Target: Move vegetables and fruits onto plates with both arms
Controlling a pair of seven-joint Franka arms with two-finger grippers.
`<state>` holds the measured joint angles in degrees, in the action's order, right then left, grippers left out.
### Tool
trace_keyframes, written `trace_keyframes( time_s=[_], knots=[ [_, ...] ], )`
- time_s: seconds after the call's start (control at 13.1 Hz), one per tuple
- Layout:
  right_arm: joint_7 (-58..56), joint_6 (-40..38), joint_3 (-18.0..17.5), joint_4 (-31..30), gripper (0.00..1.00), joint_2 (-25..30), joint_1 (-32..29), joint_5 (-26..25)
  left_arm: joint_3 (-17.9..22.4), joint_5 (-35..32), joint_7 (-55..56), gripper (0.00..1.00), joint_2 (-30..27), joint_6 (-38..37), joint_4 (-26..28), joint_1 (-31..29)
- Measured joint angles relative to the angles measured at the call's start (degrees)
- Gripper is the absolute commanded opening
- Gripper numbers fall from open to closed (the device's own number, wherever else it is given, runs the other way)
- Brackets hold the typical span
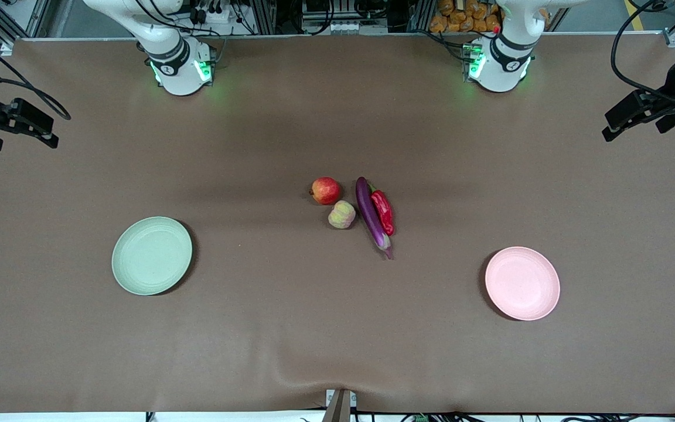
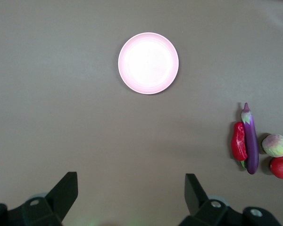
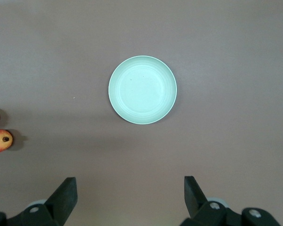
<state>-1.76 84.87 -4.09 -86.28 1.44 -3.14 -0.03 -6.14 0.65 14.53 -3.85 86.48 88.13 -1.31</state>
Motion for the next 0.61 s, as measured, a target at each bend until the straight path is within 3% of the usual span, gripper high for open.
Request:
trace_keyframes(
  time_s=[0.61],
  knots=[
    [0.08,0.03,0.34,0.00,1.00,-0.01,-0.16,1.74,-0.05,-0.71,-0.29,1.00,1.04,-0.88,0.01,-1.76]
  ],
)
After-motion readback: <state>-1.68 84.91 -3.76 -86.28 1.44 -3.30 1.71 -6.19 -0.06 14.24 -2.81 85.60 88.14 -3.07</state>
